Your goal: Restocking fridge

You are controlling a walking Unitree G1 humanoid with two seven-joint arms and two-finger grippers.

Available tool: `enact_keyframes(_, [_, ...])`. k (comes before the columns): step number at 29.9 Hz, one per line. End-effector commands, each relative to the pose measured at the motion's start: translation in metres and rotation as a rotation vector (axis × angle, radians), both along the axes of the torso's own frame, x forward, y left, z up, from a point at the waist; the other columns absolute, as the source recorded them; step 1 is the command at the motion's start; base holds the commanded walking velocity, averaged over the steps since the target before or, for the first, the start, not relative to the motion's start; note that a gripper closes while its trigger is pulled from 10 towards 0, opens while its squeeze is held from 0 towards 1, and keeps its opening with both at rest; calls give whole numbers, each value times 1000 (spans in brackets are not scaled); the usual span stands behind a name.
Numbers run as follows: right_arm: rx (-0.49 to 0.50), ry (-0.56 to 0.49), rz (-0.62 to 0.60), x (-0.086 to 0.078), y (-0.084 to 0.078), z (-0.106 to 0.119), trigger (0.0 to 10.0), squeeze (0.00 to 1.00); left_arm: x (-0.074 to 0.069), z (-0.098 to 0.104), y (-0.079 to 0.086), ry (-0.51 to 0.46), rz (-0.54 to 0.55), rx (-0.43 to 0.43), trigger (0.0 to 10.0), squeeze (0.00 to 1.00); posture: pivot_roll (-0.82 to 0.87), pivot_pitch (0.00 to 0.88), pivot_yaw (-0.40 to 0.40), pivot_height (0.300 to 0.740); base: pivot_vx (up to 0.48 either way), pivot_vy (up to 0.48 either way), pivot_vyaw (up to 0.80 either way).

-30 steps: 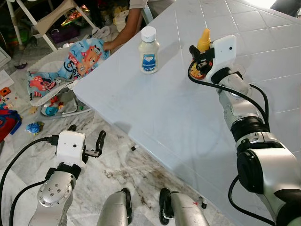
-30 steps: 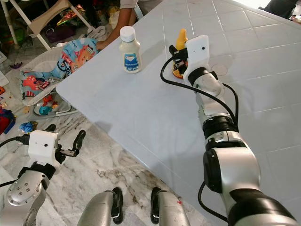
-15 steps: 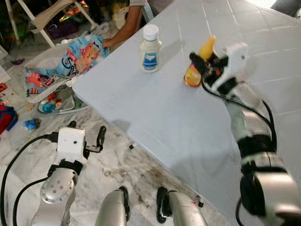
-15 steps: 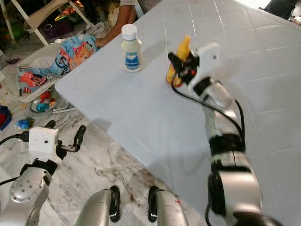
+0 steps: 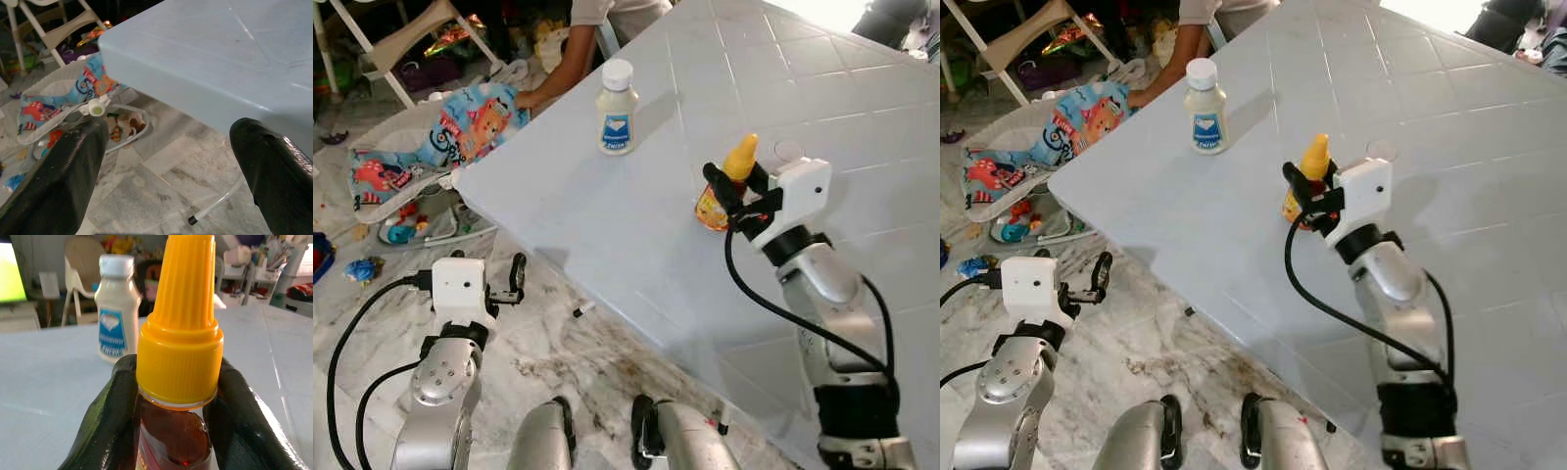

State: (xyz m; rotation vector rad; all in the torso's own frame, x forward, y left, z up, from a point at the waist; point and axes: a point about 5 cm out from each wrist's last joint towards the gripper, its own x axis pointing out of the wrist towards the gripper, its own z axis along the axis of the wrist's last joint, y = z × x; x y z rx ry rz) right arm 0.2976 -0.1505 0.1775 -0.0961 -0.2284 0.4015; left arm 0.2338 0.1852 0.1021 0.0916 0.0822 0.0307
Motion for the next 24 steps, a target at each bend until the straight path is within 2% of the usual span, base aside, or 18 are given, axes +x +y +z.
enact_keyframes(1, [-10, -54, 11, -4, 7, 11, 10000, 0, -1, -5, 1, 21, 10, 0, 10000, 0, 24, 84, -43, 740, 0, 435, 800])
enact_keyframes(8, [48, -1, -15, -4, 13, 2, 10000, 0, 7, -9, 0, 15, 28, -12, 10000, 0, 24, 44, -64, 740, 0, 461, 800])
enact_keyframes(13, [49, 20, -18, -2, 22, -3, 10000, 0, 21, -6, -2, -13, 41, -19, 10000, 0, 28, 27, -64, 740, 0, 458, 800])
enact_keyframes(18, [43, 16, -58, 8, 17, -4, 10000, 0, 29, -1, 0, -42, 39, 7, 10000, 0, 45, 17, -53, 740, 0, 444, 634])
enact_keyframes(24, [56, 29, -97, 10, 14, -9, 10000, 0, 32, 2, 9, -74, 86, 40, 10000, 0, 64, 0, -62, 740, 0, 0, 228])
